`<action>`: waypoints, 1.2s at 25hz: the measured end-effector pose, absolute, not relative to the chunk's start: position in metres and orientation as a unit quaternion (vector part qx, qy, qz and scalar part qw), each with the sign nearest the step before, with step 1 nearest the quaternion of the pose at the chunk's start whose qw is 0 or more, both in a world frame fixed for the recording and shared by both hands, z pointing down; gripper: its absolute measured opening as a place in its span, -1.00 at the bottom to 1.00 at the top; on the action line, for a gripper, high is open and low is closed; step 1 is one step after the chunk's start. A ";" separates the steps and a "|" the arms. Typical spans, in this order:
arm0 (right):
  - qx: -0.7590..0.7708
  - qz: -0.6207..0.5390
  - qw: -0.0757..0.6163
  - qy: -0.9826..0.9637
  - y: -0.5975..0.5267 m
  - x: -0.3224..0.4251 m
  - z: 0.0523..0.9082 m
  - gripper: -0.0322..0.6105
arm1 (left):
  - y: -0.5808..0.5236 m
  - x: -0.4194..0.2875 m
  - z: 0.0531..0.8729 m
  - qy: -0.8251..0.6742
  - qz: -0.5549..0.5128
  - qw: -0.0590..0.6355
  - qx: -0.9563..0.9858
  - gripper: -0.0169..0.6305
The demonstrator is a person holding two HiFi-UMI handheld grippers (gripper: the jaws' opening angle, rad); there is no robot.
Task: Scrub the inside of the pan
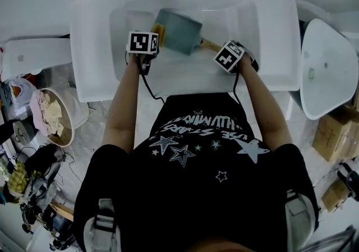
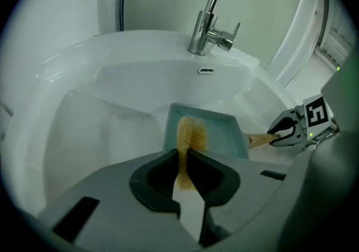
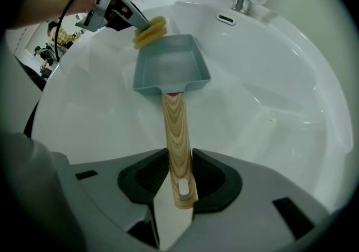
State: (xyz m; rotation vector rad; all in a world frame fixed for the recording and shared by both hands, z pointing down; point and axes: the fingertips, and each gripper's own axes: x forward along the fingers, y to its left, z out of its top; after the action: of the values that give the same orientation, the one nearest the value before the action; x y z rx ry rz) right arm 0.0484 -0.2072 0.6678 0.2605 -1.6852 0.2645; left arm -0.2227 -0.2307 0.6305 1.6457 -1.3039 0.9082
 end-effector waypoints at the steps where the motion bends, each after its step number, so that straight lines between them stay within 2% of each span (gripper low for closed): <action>1: 0.114 0.116 0.651 -0.742 -0.207 0.049 0.668 -0.51 | -0.232 -0.224 0.633 -0.519 0.372 0.410 0.650 -0.79; 18: 0.118 0.113 0.651 -0.741 -0.208 0.047 0.667 -0.51 | -0.248 -0.220 0.676 -0.518 0.467 0.372 0.613 -0.79; 30: 0.117 0.116 0.654 -0.739 -0.208 0.047 0.667 -0.50 | -0.243 -0.208 0.698 -0.495 0.492 0.382 0.605 -0.79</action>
State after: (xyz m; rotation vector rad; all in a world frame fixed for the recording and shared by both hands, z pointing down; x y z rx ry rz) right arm 0.0469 -0.2079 0.6670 0.2664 -1.6756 0.2620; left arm -0.2076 -0.2429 0.6975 1.5445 -1.2631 1.2556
